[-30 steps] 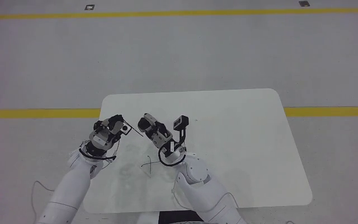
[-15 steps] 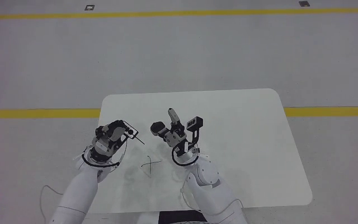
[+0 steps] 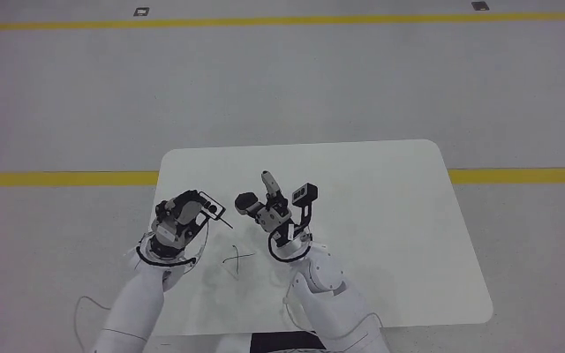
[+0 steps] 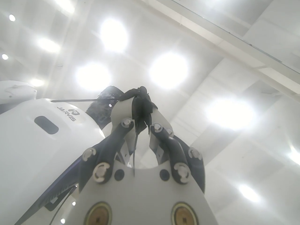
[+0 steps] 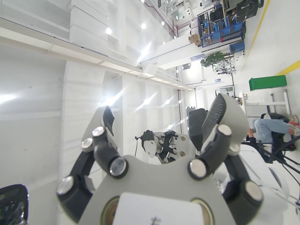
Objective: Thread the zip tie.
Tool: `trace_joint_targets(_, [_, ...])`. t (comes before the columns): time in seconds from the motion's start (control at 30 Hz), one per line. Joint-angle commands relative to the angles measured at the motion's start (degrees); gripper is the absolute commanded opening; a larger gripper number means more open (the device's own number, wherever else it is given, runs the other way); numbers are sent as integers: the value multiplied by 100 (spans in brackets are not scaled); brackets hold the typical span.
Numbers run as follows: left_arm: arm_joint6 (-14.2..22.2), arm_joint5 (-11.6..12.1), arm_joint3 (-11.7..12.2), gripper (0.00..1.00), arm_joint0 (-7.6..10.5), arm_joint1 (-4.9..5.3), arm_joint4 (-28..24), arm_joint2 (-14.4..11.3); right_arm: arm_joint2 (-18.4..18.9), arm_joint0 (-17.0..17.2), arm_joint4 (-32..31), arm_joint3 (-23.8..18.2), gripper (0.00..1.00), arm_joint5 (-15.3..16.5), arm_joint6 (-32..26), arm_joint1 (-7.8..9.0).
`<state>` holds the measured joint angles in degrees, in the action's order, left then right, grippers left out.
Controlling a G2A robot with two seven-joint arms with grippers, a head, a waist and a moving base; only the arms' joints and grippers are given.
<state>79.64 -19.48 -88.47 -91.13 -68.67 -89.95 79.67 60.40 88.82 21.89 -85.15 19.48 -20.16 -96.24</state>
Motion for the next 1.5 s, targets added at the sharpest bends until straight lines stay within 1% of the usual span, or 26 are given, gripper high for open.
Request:
trace_joint_targets(0.0, [-62, 0, -26, 0, 3, -6, 0, -11, 0, 0, 0, 0, 100, 0, 0, 0])
trace_joint_targets(0.03, [-79, 0, -90, 0, -15, -34, 0, -27, 0, 0, 0, 0, 100, 0, 0, 0])
trace_joint_targets(0.1, [0, 0, -133, 0, -64, -90, 0, -55, 0, 0, 0, 0, 100, 0, 0, 0])
trace_joint_targets(0.2, [0, 0, -223, 0, -129, -209, 0, -84, 0, 0, 0, 0, 100, 0, 0, 0])
trace_joint_targets(0.27, [0, 0, -266, 0, -145, -293, 0, -38, 0, 0, 0, 0, 100, 0, 0, 0])
trace_joint_targets(0.33, [0, 0, -272, 0, -160, -360, 0, 6, 0, 0, 0, 0, 100, 0, 0, 0])
trace_joint_targets(0.43, [0, 0, -296, 0, -192, -496, 0, 47, 0, 0, 0, 0, 100, 0, 0, 0])
trace_joint_targets(0.47, [0, 0, -304, 0, -209, -555, 0, 49, 0, 0, 0, 0, 100, 0, 0, 0])
trace_joint_targets(0.7, [0, 0, -292, 0, -263, -863, 0, 91, 0, 0, 0, 0, 100, 0, 0, 0])
trace_joint_targets(0.83, [0, 0, -292, 0, -273, -1000, 0, 118, 0, 0, 0, 0, 100, 0, 0, 0])
trace_joint_targets(0.93, [0, 0, -289, 0, -269, -1047, 0, 120, 0, 0, 0, 0, 100, 0, 0, 0])
trace_joint_targets(1.47, [0, 0, -289, 0, -269, -1047, 0, 120, 0, 0, 0, 0, 100, 0, 0, 0])
